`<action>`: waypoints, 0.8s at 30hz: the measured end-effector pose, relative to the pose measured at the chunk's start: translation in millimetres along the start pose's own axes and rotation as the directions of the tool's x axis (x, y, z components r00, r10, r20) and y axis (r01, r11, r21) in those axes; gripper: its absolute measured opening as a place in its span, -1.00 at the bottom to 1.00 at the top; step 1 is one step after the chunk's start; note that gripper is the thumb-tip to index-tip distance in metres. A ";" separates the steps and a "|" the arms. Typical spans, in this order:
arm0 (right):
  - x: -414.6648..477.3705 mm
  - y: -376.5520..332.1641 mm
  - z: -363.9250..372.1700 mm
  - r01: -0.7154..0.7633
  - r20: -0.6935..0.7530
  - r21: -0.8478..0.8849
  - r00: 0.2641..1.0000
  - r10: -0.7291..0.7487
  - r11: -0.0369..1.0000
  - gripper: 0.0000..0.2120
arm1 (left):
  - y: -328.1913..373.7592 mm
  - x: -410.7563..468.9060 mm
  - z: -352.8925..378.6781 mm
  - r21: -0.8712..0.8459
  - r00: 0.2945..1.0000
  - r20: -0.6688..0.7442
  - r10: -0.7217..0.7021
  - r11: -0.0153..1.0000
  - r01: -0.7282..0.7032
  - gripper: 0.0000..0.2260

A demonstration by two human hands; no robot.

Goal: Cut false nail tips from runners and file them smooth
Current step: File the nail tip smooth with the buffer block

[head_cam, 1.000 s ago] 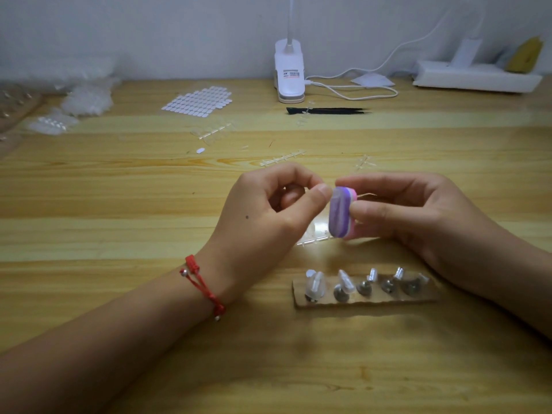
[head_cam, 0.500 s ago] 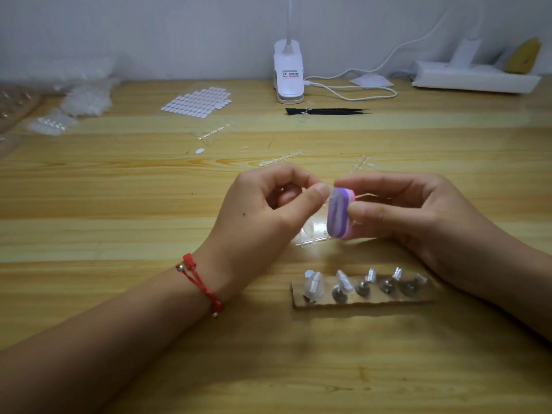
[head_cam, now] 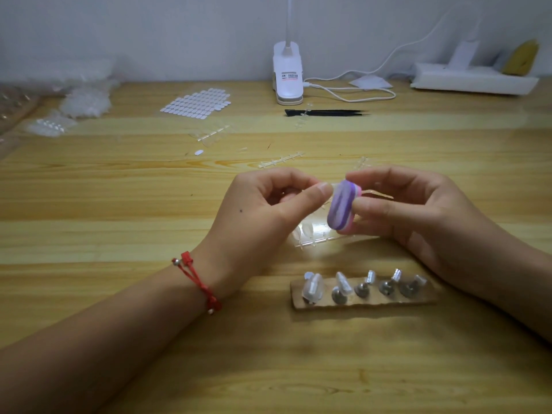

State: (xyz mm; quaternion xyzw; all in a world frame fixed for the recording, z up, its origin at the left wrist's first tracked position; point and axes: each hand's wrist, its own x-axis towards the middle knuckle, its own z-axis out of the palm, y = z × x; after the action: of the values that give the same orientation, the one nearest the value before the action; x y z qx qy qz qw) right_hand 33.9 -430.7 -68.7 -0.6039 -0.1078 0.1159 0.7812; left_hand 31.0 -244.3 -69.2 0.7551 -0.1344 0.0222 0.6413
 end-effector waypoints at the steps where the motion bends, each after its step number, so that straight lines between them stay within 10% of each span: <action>1: 0.3 0.0 -0.5 0.001 -0.006 0.006 1.000 -0.001 1.000 -0.75 | 0.4 -0.1 0.5 0.010 1.000 0.015 -0.004 1.000 0.004 -0.93; 24: -1.3 -3.9 0.9 -0.033 -0.004 -0.039 0.999 0.033 0.999 -0.74 | 4.0 -2.8 1.9 0.069 0.998 0.060 -0.004 0.998 0.000 -0.89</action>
State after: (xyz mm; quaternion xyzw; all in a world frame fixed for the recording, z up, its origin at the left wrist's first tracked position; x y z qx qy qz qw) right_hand 32.5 -431.2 -64.8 -0.6211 -0.0986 0.1253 0.7673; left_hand 27.2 -246.2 -66.3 0.7772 -0.1520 0.0036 0.6106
